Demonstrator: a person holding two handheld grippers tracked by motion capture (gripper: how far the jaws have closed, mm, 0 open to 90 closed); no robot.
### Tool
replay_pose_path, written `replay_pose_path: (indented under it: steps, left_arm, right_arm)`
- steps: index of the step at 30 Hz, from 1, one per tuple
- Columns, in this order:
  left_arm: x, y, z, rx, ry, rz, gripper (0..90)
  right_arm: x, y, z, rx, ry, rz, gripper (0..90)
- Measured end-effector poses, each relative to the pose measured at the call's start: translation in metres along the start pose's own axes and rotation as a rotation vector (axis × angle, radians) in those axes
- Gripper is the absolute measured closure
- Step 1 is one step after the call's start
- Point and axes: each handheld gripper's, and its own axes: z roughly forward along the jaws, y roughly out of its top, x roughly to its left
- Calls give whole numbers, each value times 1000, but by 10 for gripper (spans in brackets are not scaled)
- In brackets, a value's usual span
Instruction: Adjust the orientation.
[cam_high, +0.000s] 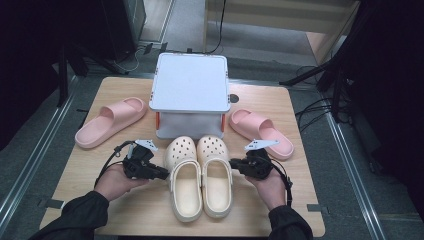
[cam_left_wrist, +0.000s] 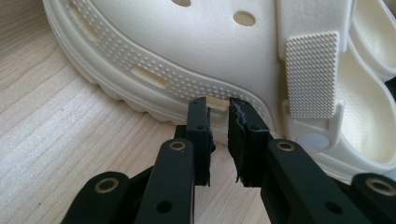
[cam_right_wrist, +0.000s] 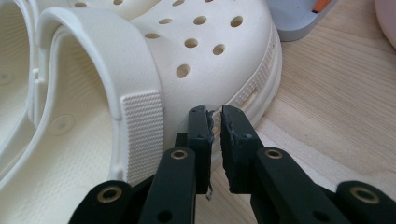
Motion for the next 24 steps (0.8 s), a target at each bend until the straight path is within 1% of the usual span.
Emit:
replay_pose_path:
  steps: [3, 5, 6, 7, 9, 10, 11, 12, 13, 15, 17, 19, 20, 21, 22, 24]
  left_arm:
    - [1, -1, -1, 1, 6, -8, 768]
    - [1, -1, -2, 5, 30, -3, 762]
    - [1, -1, -3, 3, 34, -6, 758]
    - [1, 0, -5, -10, 38, -8, 757]
    - [3, 0, -11, -35, 33, -15, 753]
    - [4, 1, -13, -49, 33, -22, 748]
    - [4, 1, -17, -57, 40, -21, 745]
    - [4, 1, -20, -66, 36, -26, 742]
    - [4, 1, -20, -66, 36, -26, 738]
    - [3, 2, -26, -76, 37, -28, 735]
    - [3, 3, -27, -80, 37, -29, 731]
    - [1, 5, -31, -77, 37, -24, 731]
    - [0, 6, -32, -74, 37, -13, 741]
    - [-1, 7, -33, -81, 34, -12, 753]
    - [-1, 8, -35, -79, 34, -9, 753]
    - [0, 10, -38, -88, 32, -16, 752]
  right_arm:
    - [-2, 0, 0, -7, 4, 10, 803]
    - [-3, 1, -2, -22, 12, 14, 770]
    - [-3, 1, -4, -27, 14, 10, 770]
    - [-3, 1, -5, -31, 15, 4, 768]
    - [-1, 3, -9, -42, 19, 7, 749]
    - [-1, 4, -12, -56, 24, 4, 737]
    - [1, 4, -15, -64, 26, 6, 726]
    - [2, 5, -18, -79, 26, 5, 716]
    - [4, 5, -22, -91, 30, 2, 700]
    - [6, 6, -26, -102, 35, 4, 675]
    - [7, 6, -28, -105, 37, 7, 668]
    - [10, 7, -34, -121, 52, 22, 654]
    - [12, 7, -37, -130, 55, 23, 638]
    - [17, 8, -40, -147, 72, 21, 610]
    - [17, 8, -40, -147, 72, 21, 610]
    - [22, 8, -43, -154, 88, 25, 592]
